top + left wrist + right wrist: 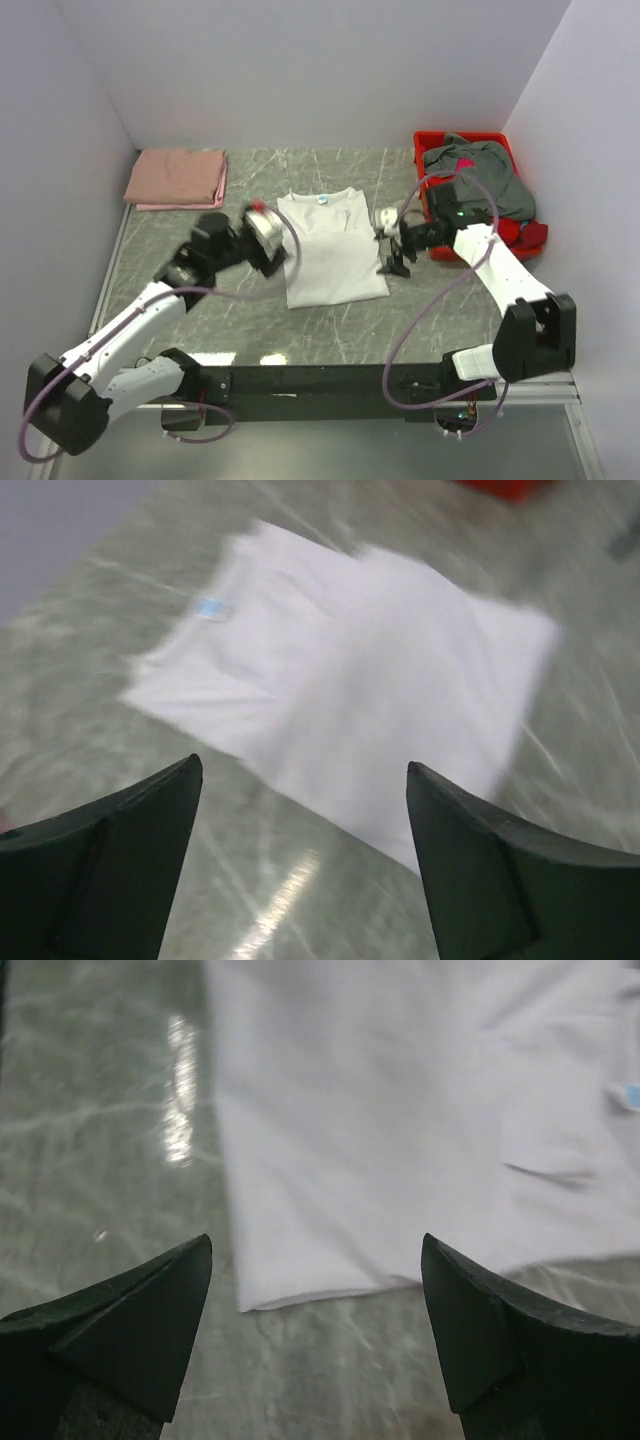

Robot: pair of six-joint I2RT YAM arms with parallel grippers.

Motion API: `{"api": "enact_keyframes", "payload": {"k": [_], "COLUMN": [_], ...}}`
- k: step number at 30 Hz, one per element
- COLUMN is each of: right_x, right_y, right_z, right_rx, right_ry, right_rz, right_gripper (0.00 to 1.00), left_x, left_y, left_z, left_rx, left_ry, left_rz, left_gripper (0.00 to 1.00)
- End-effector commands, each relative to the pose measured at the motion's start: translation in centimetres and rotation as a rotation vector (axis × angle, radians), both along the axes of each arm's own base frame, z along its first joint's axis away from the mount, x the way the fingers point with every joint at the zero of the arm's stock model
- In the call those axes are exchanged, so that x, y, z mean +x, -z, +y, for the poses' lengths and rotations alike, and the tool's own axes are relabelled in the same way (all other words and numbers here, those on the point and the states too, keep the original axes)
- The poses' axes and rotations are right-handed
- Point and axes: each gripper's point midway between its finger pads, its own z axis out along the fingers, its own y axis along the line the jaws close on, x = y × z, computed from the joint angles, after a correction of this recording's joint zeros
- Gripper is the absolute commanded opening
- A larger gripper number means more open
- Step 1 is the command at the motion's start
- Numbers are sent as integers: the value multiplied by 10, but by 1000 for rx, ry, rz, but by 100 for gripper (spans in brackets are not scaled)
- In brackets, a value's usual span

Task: Fold and stack the t-shirts
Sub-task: Fold the tshirt

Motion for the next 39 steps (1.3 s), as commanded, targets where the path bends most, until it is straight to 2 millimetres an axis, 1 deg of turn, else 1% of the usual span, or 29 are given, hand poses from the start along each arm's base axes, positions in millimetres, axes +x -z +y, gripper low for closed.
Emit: {"api": "enact_keyframes", "payload": {"k": [1, 2, 3, 4, 5, 6, 7, 8, 10, 12, 14, 19, 24, 26, 31, 32, 35, 36, 39], "right_x": [-68, -70, -76, -76, -63, -71, -69, -65, -58, -59, -56, -45, -39, -39, -36, -36, -36, -38, -38], "right_y": [32, 35, 41, 48, 52, 59, 64, 72, 76, 83, 89, 105, 117, 122, 138, 141, 148, 150, 150], "right_z": [8, 8, 5, 1, 1, 3, 2, 2, 5, 3, 4, 1, 0, 0, -11, -12, -17, -19, -18], "right_rx": [28, 22, 9, -32, -60, -91, -120, -175, -203, -221, -233, -276, -317, -338, -416, -424, -461, -471, -475], "right_ry": [-381, -379, -367, -350, -284, -280, -260, -215, -191, -160, -150, -121, -122, -132, -119, -117, -114, -118, -118], "right_rz": [-6, -3, 1, -6, -28, -41, -58, -91, -136, -127, -130, -163, -194, -193, -200, -196, -181, -173, -181], "right_gripper": [91, 91, 90, 90, 90, 90, 90, 90, 90, 89, 89, 85, 83, 81, 73, 71, 58, 56, 56], "left_x": [-53, -72, -79, -86, -102, -104, -104, -108, -105, -99, -93, -88, -82, -81, -80, -80, -80, -80, -80], "left_y": [65, 82, 92, 110, 126, 134, 148, 151, 157, 155, 158, 187, 199, 203, 213, 214, 215, 216, 218], "left_z": [-23, -34, -38, -41, -50, -52, -51, -57, -61, -65, -65, -55, -47, -45, -43, -42, -42, -42, -41], "left_rx": [327, 355, 375, 412, 448, 475, 518, 524, 555, 561, 585, 686, 718, 726, 737, 740, 741, 741, 742], "left_ry": [304, 371, 392, 407, 451, 446, 433, 449, 449, 438, 431, 425, 396, 394, 386, 387, 385, 385, 384], "left_rz": [-76, -47, -28, 7, 11, 15, 34, 26, 21, -13, -34, -10, 16, 26, 54, 56, 58, 60, 61], "left_gripper": [85, 82, 77, 74, 73, 70, 69, 66, 64, 61, 60, 58, 55, 53, 44, 40, 36, 35, 34]}}
